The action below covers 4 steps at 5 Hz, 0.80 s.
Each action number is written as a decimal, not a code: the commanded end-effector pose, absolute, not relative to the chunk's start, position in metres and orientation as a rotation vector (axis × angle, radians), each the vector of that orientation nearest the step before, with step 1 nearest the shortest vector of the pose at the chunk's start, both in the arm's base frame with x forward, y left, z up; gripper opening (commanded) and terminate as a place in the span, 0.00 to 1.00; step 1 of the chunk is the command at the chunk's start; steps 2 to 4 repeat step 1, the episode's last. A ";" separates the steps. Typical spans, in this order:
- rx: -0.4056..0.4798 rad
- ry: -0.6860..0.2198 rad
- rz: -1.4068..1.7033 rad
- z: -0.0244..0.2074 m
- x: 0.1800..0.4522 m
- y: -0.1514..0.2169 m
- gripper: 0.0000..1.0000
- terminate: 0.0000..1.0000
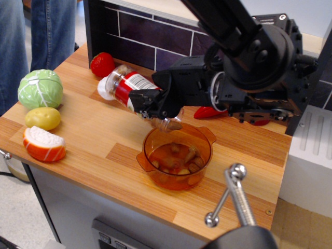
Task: Pour almonds in pot
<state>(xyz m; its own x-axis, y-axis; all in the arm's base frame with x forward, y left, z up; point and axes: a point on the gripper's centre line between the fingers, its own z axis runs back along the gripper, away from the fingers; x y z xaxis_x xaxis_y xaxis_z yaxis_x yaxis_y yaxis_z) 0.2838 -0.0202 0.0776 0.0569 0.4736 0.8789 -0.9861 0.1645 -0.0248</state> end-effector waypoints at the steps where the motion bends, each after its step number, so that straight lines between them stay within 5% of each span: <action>1: 0.634 -0.851 1.314 0.095 0.281 -0.013 0.00 1.00; 4: 0.634 -0.851 1.314 0.095 0.281 -0.013 0.00 1.00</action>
